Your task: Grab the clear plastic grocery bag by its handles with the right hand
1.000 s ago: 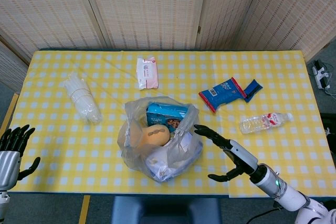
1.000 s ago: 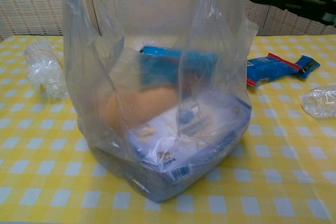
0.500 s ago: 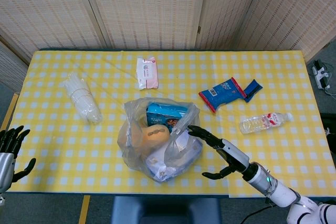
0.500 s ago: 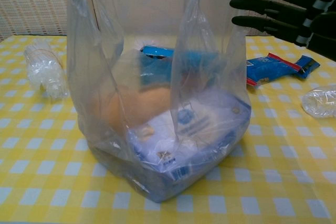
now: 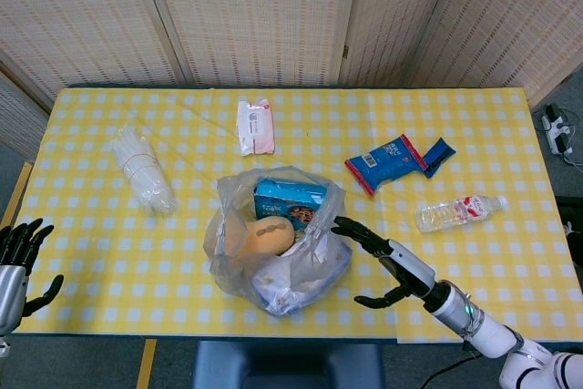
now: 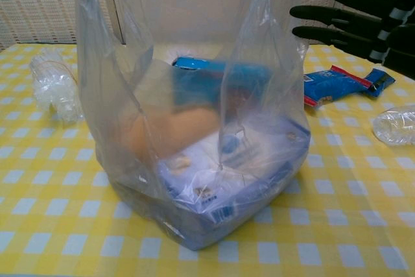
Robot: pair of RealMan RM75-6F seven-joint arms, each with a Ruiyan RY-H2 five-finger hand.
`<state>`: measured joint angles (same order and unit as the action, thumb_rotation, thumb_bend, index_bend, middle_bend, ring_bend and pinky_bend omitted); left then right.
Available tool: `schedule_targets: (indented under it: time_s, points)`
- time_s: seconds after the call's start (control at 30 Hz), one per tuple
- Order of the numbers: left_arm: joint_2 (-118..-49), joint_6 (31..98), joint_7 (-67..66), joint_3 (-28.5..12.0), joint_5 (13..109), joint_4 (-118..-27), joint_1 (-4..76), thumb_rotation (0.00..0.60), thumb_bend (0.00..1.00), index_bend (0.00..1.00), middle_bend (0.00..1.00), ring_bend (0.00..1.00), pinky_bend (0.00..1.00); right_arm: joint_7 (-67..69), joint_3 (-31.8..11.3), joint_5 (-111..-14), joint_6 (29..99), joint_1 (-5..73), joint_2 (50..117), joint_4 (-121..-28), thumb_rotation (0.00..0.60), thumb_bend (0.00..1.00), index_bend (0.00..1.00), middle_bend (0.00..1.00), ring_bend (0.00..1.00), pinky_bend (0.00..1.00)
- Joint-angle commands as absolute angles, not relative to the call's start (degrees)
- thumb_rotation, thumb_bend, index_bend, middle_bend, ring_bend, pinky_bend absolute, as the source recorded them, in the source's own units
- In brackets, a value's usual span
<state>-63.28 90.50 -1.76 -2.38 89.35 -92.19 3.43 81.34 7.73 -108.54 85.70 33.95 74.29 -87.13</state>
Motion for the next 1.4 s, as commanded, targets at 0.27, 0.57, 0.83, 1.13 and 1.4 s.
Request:
schedule_targets:
  time_s: [0.27,0.57,0.83,1.13,1.4]
  points:
    - [-63.1,90.9,-1.0,-2.6,89.3,-92.0,3.3,0.600,0.36,0.17,0.12,0.10,0.06,82.4,7.6,-107.3,83.5,35.7,75.4,-86.8,0.600,0.29,0.00,0.00,0.07,0.00]
    - [-62.9,91.3,-0.5,-2.6,89.5,-91.9,3.1,0.600,0.36,0.16,0.12,0.10,0.06,82.0,7.1,-106.3,80.9,37.6,75.2,-88.7,0.600,0.29,0.00,0.01,0.08,0.00]
    - [-62.7,91.4,0.1,-2.7,89.7,-91.8,3.1,0.600,0.36,0.15,0.12,0.10,0.06,81.3,6.5,-105.5,77.6,40.1,73.4,-92.7,0.600,0.28,0.00,0.01,0.08,0.00]
    - [-62.4,92.0,0.7,-2.6,90.2,-91.8,2.8,0.600,0.36,0.15,0.12,0.11,0.07,81.7,5.2,-104.5,75.2,42.5,71.9,-96.4,0.600,0.28,0.00,0.01,0.07,0.00]
    - [-62.3,92.0,0.8,-2.5,90.5,-92.0,2.8,0.600,0.36,0.15,0.12,0.11,0.07,83.2,3.6,-103.9,74.6,44.1,74.0,-95.0,0.600,0.28,0.00,0.01,0.08,0.00]
